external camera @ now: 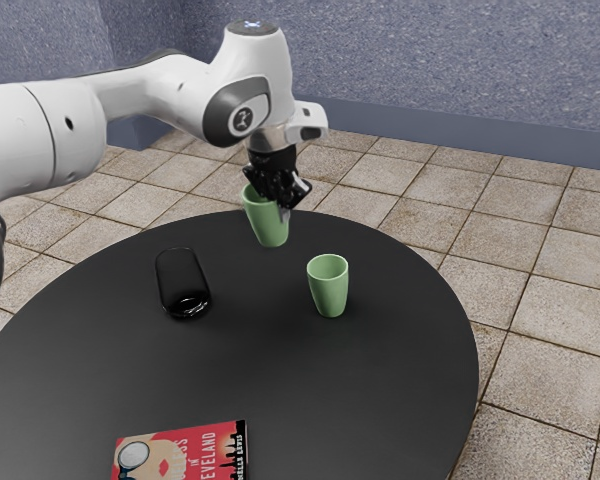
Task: Place the left cup onto the right cup
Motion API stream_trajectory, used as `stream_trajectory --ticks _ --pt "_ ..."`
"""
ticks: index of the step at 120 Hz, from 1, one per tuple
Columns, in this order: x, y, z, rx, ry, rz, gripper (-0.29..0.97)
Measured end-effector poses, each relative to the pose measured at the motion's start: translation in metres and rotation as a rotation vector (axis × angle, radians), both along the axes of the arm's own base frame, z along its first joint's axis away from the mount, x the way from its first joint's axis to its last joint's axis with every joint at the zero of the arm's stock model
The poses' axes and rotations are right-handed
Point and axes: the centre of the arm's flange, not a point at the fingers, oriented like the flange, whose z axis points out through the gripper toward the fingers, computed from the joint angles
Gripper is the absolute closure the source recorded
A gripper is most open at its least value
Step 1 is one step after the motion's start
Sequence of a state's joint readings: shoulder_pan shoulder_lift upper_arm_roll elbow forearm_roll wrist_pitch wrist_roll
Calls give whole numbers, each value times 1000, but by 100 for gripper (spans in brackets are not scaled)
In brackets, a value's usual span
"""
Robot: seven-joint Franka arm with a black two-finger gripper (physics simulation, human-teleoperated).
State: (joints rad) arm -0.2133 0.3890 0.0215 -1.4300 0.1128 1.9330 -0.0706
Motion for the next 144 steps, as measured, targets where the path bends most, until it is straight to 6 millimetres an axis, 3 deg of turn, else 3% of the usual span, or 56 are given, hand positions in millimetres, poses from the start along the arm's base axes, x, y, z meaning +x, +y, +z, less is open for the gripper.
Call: stream_trajectory --ticks 12,48,76,144 --pt "12 -19 -8 10 10 -18 78" --pt "18 -56 -36 14 37 -35 78" --pt "18 -77 -45 -1 29 -31 78" --pt "44 -68 -61 -18 -22 34 78"
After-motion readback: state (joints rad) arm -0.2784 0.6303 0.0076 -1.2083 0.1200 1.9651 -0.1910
